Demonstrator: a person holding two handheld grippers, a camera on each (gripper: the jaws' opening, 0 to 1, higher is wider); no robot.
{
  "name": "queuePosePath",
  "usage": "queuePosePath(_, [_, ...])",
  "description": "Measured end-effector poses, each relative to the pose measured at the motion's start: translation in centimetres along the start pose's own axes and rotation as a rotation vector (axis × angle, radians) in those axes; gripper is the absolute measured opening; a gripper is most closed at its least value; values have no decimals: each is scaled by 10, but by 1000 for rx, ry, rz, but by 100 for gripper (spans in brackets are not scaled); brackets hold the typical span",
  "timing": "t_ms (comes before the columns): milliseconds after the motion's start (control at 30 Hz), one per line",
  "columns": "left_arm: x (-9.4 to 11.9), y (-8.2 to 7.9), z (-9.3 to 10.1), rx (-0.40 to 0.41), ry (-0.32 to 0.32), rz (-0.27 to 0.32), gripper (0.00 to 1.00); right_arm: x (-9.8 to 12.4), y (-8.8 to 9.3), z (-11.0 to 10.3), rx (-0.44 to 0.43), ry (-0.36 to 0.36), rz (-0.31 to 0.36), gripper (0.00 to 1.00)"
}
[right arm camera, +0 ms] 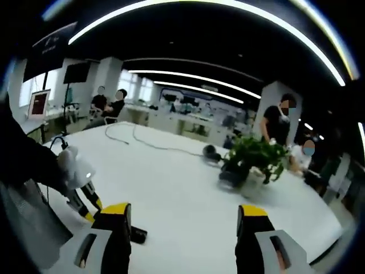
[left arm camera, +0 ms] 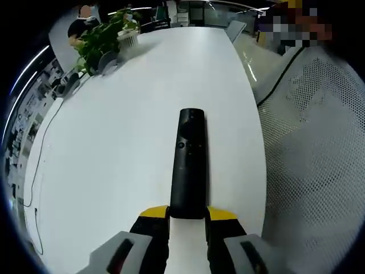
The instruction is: Press the specified remote control buttons in sequence, fully releasing each button before pressing the next.
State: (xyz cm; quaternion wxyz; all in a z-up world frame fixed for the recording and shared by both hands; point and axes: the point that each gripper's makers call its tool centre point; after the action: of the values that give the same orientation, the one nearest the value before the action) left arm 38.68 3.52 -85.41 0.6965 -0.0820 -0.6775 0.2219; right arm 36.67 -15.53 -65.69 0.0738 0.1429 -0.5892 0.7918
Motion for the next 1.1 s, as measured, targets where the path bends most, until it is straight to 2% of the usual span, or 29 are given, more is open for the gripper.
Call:
queuePosePath(200, [8,0,-23,-10,-25,-12,23,-2,1,6,-4,35,3,86])
queuePosePath(367, [12,0,-41,-10,-39,-17,23,-3,2,9,-24,41,-2,89])
queuePosePath(567, [18,2,-65,-7,-58,-18,23,-5,7,8,-19,36,-23,89])
queuePosePath(833, [24,3,-95,-37,-78,-48,23,-7,11,5,-2,32,-40,88])
queuePosePath(1100, [31,-3,-128,-69,-102,-74,23,-7,14,6,-1,38,-55,85])
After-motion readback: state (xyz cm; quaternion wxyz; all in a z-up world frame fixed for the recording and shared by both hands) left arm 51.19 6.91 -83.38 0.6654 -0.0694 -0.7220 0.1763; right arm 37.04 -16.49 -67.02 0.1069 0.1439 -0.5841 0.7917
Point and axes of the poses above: the point that each gripper's makers call its tool centre point, and the gripper's own axes: x roughly backward along the fingers, z roughly to its right, y roughly out of its underside, and after that the axes turned 7 degrees about y, right-handed
